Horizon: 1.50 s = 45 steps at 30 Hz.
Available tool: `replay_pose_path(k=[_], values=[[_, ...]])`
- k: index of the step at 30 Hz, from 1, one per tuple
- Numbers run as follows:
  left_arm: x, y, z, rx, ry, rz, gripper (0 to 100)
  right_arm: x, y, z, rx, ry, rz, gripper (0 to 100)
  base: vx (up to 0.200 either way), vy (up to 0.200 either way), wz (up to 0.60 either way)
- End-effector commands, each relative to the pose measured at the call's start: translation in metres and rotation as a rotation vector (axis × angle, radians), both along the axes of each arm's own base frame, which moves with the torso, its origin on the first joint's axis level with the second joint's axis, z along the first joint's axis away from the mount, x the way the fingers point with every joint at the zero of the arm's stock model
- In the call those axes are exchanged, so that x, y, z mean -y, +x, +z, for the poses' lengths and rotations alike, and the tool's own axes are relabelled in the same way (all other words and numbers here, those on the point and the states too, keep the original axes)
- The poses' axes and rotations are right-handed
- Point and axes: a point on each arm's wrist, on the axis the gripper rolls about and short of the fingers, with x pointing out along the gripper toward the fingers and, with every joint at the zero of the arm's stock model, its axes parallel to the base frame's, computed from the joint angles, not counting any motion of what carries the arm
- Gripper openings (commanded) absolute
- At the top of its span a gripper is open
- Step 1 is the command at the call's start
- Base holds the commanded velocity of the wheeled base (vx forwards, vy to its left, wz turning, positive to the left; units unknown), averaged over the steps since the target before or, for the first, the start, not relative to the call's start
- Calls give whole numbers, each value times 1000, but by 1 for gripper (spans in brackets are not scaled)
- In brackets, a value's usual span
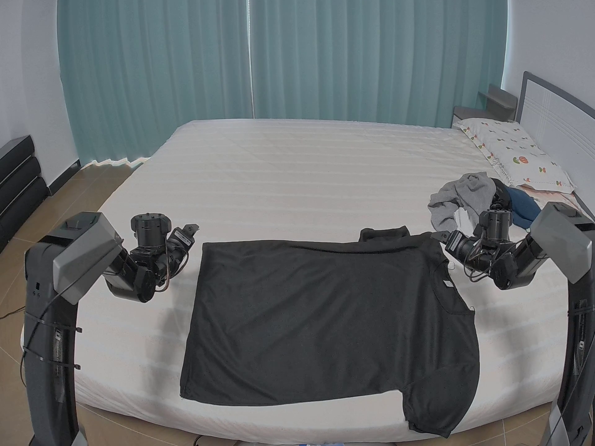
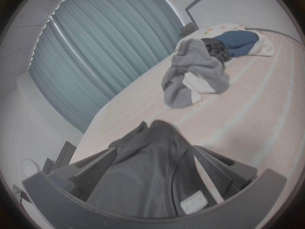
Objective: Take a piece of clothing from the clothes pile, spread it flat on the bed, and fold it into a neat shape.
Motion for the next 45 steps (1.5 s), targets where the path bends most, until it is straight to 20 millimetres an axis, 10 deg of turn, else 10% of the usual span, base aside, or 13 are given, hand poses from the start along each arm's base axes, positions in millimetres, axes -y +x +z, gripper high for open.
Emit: replay_pose_path(k=[1, 17, 45], values=[[1, -62, 54, 19, -13, -36, 100, 1, -82, 46, -52, 55, 31, 100, 0, 0, 0], [17, -190, 36, -178, -22, -168, 100, -13, -211, 45, -204, 92, 115, 100, -75, 0, 0], [24, -214, 23, -269, -83, -239, 100, -10, -223, 34, -268, 118, 146, 100, -43, -86, 0]])
